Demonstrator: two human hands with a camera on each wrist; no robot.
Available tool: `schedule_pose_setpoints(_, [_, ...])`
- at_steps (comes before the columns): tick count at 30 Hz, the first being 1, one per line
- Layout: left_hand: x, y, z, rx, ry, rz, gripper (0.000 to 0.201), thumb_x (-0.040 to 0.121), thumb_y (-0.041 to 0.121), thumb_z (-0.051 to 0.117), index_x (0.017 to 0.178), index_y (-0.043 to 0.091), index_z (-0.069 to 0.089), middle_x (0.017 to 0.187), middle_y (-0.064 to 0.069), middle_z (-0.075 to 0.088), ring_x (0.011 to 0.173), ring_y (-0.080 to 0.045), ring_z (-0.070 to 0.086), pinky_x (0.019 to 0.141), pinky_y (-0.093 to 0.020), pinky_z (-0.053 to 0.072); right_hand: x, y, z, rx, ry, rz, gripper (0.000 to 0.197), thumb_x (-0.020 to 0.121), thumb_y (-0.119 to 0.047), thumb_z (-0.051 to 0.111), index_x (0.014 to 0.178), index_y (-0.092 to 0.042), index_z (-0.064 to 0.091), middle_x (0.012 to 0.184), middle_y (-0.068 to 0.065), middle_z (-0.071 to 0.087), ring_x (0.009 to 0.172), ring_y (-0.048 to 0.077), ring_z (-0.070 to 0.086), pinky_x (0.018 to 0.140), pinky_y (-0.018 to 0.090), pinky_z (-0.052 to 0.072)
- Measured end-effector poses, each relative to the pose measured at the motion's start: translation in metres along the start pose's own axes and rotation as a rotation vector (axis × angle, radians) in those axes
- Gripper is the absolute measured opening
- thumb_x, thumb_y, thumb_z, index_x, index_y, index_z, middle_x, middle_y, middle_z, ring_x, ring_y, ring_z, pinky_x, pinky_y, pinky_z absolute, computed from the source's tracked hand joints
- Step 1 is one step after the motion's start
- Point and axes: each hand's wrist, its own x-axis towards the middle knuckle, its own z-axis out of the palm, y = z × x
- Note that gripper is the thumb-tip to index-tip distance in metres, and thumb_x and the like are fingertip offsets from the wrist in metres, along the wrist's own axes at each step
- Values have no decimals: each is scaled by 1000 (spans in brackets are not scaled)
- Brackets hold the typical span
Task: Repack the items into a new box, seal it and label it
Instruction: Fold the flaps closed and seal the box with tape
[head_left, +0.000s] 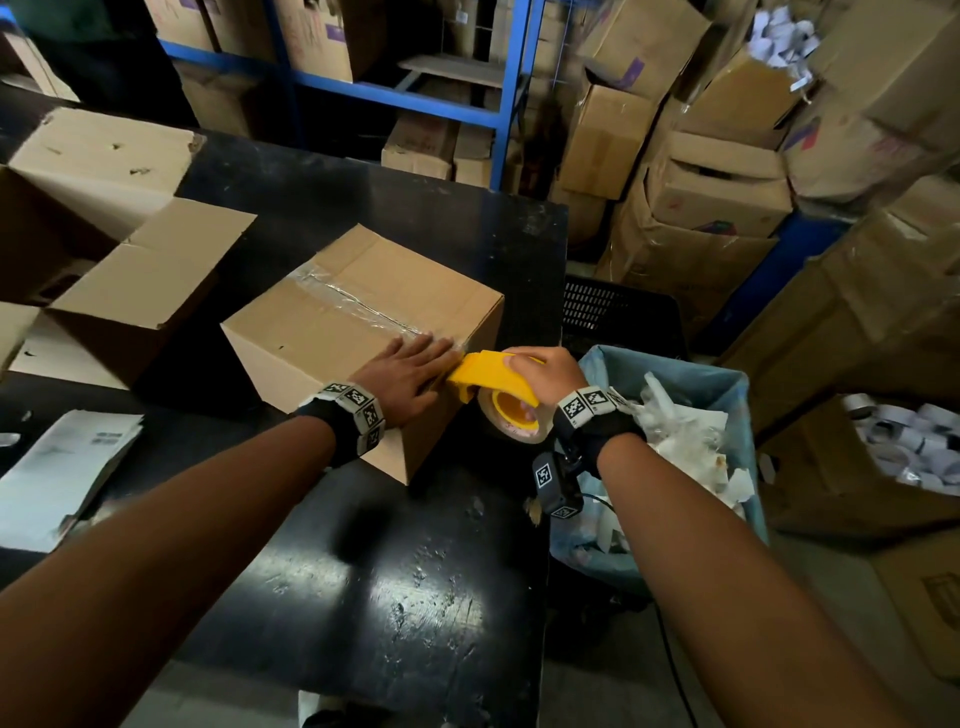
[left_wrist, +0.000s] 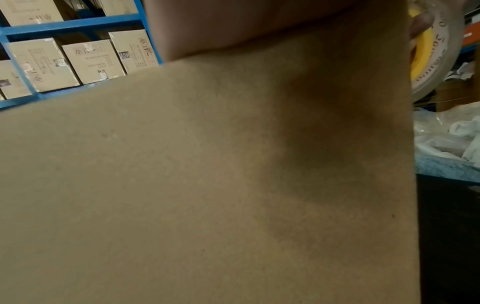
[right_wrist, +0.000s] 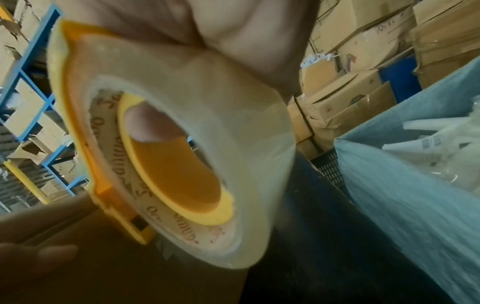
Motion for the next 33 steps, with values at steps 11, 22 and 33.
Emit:
schedule_pose_setpoints(11, [-2, 1, -5, -16, -23, 1, 67, 96, 38, 37, 150, 31, -3, 160, 3, -1, 147, -21, -4, 118, -44, -1, -6, -1, 5, 88, 40, 201, 24, 88, -33, 60, 81, -11, 67, 56, 14, 58, 41, 22, 55, 43, 22, 48])
schedule_pose_setpoints(22, [-4, 14, -6, -69, -9, -49, 64, 94, 45, 28, 151, 30, 2, 160, 3, 2, 147, -22, -1, 119, -47, 1, 9, 54, 43, -368, -24, 141, 66, 85, -32, 50, 148, -25, 31, 137, 18, 49, 121, 40, 50, 92, 36, 41])
schedule_pose_setpoints(33, [-13, 22, -14, -290, 42, -98, 53, 98, 44, 30, 147, 24, 29, 158, 6, 18, 146, -15, 9, 118, -47, 2, 12, 90, 83, -843, -149, 84, 85, 87, -45, 59, 152, -15, 13, 128, 18, 54, 118, 36, 52, 99, 38, 42])
